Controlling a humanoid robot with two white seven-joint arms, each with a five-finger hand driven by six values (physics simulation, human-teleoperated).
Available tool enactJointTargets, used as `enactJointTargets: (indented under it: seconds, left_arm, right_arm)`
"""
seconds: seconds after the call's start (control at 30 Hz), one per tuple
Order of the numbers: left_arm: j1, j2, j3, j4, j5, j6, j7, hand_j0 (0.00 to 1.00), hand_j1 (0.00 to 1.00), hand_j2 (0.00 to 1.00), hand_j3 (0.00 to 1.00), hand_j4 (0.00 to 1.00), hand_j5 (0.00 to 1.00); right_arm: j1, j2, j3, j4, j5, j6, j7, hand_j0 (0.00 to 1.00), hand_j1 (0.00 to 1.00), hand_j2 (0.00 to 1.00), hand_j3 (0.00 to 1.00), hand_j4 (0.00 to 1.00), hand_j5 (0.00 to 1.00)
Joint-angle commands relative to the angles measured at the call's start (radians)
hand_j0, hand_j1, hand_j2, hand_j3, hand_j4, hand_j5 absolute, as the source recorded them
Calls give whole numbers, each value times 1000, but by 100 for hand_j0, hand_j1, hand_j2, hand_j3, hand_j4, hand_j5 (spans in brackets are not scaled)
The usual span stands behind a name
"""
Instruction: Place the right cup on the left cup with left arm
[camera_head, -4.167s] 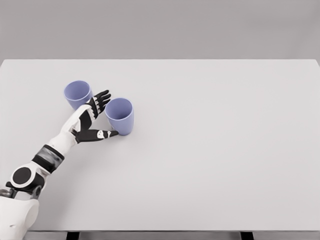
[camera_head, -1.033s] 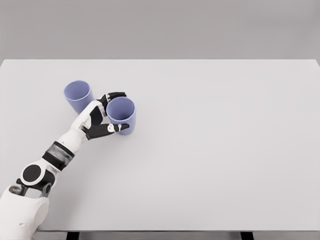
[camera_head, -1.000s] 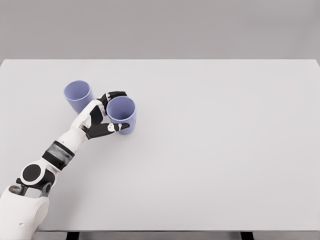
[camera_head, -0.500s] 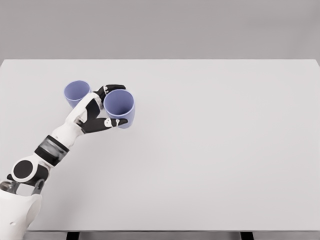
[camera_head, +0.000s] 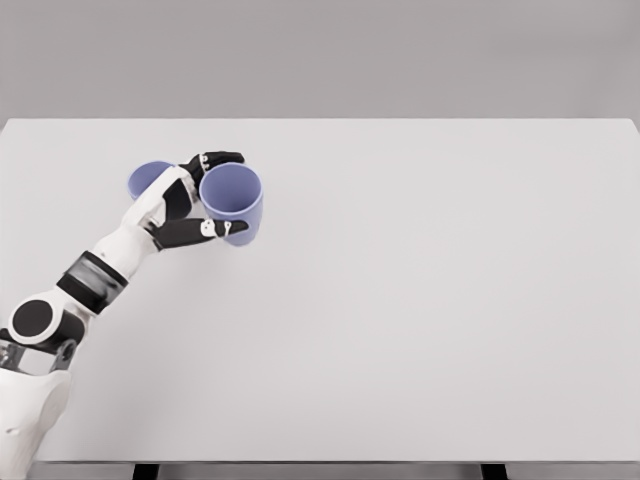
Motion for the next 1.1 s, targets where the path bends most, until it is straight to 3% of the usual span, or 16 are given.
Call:
enactJointTargets:
  seconds: [0.0,0.33,1.07]
  left_arm:
    - [0,1,6,-8,5,19,0,75,75,75,75,75,75]
    - [-37,3,70,-9,5,70,0,75,75,75,75,75,75]
    - [-104,38,130,-11,30,138,0,75,75,75,75,75,75]
  right_arm:
    - [0,0,0,0,0,0,0,100,100,100,100,100,100]
    - [0,0,0,0,0,0,0,100,100,100,100,100,100]
    - [0,0,0,0,0,0,0,100,100,100,100,100,100]
